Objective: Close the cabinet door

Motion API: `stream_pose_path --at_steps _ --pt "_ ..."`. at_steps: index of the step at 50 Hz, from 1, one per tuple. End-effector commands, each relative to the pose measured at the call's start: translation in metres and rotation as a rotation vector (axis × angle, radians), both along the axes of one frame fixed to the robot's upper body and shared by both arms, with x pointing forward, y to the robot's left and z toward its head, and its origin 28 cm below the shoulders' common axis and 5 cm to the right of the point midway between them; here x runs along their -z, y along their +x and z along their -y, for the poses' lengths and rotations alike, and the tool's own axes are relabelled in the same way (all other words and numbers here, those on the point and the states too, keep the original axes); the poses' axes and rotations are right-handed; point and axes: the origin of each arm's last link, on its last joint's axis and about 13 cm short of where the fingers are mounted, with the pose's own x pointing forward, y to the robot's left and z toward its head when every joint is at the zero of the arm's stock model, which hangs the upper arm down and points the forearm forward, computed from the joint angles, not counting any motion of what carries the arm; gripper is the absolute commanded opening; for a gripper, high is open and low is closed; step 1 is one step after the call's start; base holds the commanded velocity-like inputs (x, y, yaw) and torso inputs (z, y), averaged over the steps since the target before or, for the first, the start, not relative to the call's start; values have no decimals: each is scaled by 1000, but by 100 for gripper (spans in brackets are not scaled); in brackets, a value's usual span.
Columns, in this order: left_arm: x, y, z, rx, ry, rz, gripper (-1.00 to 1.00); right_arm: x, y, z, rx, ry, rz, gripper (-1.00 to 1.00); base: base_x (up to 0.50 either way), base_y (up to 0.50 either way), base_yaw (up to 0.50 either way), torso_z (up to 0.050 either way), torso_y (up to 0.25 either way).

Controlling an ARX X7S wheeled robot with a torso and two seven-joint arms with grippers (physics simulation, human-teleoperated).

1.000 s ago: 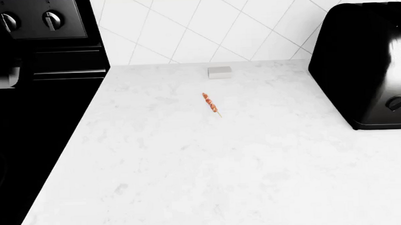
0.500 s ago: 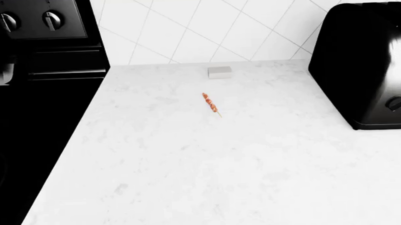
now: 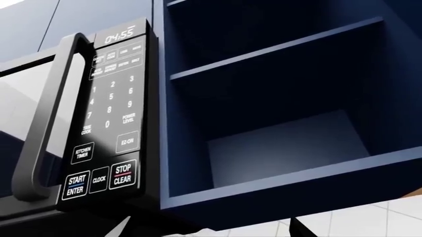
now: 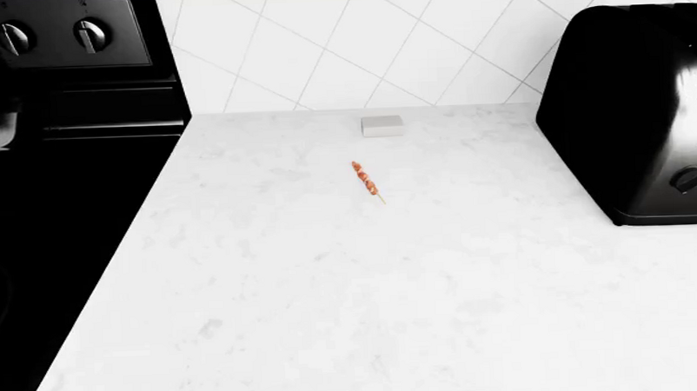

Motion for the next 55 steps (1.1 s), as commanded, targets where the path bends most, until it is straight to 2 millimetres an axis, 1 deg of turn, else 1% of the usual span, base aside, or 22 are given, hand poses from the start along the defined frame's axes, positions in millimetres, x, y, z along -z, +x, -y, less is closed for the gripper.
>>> stream_pose_path --at_steps 1,13,24,33,39,48,55 --pt "1 0 -2 -6 -5 -1 100 -17 4 0 19 -10 -2 100 0 0 0 0 0" --pt "3 1 -2 -5 -8 -9 100 -31 3 -4 10 -29 12 100 0 0 0 0 0" --pt "5 1 -3 -1 -15 -17 100 -47 6 -7 18 -41 18 100 0 0 0 0 0" --pt "11 3 -1 12 -16 -35 100 -50 -3 -21 -27 -91 50 100 5 1 3 2 0" --pt "12 1 -2 11 -18 -36 100 -54 -7 -31 -60 -121 65 100 2 2 4 2 0" --pt "13 1 -4 9 -25 -35 100 -56 -4 -46 -108 -162 62 100 0 3 4 2 0" --pt "16 0 -6 5 -31 -38 100 -55 5 -56 -134 -184 48 100 0 3 4 3 0"
